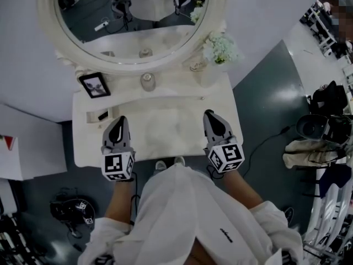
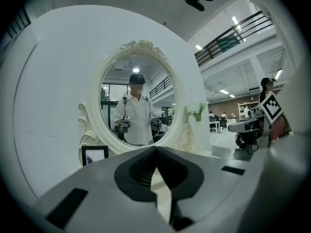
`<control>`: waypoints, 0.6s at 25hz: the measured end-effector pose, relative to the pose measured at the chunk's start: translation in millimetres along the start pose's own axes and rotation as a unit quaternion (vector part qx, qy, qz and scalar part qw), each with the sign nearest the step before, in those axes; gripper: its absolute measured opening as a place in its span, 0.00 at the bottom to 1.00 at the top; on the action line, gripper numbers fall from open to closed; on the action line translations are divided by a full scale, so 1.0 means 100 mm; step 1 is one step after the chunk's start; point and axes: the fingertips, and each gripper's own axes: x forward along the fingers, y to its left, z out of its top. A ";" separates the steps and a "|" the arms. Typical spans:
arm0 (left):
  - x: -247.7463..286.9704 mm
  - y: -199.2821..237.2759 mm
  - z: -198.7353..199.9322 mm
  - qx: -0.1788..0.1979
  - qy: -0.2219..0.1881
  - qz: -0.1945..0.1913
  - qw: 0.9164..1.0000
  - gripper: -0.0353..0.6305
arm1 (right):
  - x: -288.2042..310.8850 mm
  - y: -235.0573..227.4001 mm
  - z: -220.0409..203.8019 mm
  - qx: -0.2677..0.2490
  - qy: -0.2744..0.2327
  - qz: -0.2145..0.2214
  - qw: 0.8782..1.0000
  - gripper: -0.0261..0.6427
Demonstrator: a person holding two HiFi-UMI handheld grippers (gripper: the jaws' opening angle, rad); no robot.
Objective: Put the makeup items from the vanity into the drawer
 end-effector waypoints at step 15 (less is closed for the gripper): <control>-0.03 -0.08 0.08 0.007 -0.001 -0.003 1.000 0.09 | -0.10 -0.08 -0.03 0.016 -0.001 0.000 1.000 0.06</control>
